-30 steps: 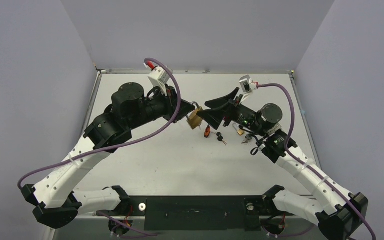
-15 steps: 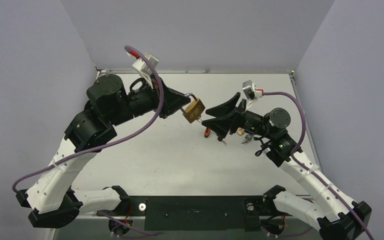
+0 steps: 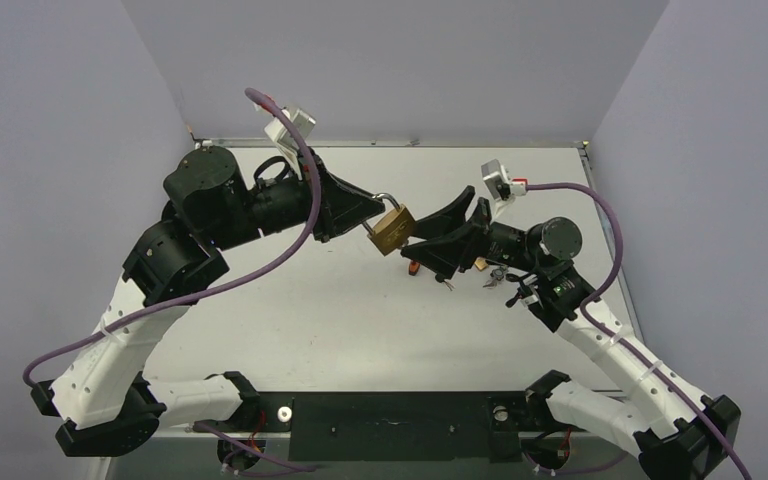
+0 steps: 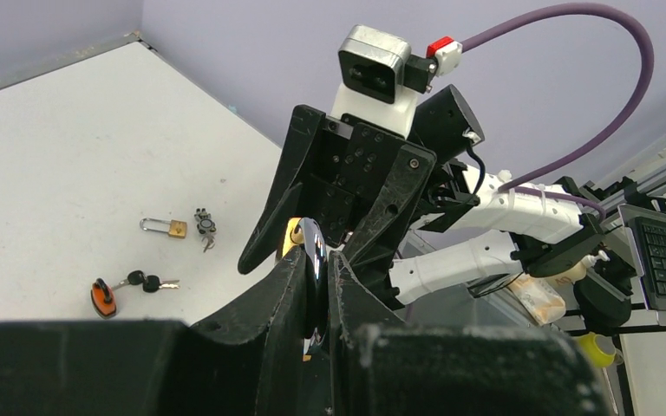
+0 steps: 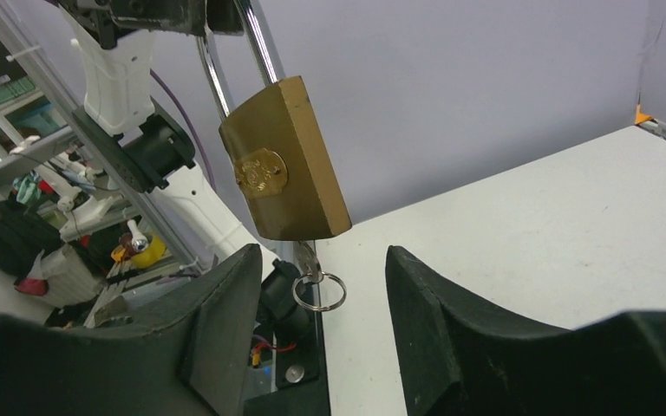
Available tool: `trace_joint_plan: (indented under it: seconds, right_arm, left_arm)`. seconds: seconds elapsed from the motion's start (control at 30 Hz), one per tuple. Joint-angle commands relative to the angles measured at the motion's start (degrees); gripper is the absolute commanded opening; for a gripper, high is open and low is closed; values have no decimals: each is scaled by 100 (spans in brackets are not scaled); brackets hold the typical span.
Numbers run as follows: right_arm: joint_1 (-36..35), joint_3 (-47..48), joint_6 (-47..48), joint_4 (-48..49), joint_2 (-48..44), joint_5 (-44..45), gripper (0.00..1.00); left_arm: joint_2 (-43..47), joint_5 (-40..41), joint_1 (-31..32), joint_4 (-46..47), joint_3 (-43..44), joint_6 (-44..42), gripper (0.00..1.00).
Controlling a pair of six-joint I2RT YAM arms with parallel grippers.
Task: Lock with the key
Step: Lock the lock.
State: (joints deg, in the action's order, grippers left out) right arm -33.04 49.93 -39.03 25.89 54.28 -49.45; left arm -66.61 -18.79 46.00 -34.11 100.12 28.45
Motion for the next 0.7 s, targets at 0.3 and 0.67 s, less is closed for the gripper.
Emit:
trace_joint_plan:
  seconds: [0.3, 0.67]
  right_arm:
    - [-219, 416, 501, -291, 107, -11, 30]
    - [-266, 430, 707, -613, 107, -21, 0]
  left_arm:
    - [47, -258, -106, 857, 330, 205, 0]
    - [86, -257, -192, 954, 241, 248, 0]
